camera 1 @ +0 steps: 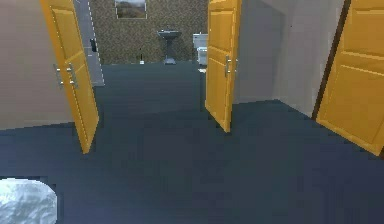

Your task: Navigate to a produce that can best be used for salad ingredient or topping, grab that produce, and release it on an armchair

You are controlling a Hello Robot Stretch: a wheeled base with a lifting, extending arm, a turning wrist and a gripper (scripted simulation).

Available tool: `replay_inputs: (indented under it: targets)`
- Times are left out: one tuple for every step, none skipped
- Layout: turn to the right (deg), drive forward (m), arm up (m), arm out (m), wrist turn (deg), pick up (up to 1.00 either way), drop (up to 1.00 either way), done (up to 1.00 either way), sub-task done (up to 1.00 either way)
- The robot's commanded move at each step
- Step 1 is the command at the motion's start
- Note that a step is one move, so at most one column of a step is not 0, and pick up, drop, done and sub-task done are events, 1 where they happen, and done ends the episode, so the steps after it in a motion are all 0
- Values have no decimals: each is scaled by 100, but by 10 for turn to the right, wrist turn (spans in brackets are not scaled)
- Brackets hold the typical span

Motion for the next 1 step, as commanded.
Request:
replay_inputs:
  targets:
    - [0,0,0,0,450,0,0,0,0]
